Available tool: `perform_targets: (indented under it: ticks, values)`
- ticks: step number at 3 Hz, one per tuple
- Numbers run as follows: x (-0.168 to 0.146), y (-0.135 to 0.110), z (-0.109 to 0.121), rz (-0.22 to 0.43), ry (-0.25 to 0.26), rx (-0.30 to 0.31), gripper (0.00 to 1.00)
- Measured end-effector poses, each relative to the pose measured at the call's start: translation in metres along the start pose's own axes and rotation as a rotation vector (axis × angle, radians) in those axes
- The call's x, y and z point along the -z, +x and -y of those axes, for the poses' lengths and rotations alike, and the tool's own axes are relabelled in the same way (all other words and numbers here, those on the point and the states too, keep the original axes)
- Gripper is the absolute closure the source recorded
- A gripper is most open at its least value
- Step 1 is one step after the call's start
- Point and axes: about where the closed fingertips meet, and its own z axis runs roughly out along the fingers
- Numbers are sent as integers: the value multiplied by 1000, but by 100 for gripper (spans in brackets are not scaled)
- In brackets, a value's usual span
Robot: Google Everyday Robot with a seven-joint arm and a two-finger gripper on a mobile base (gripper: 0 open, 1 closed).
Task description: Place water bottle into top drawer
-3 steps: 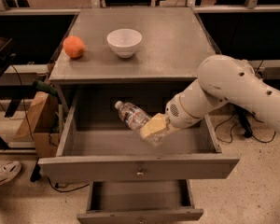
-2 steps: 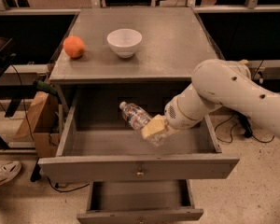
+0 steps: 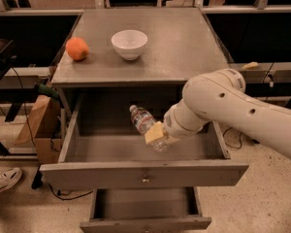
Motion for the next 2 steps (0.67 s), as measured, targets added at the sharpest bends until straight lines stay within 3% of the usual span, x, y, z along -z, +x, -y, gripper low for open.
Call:
perform_targets:
  ticks: [2]
  values:
    - [-25,-8,-20,26,86,-25,100]
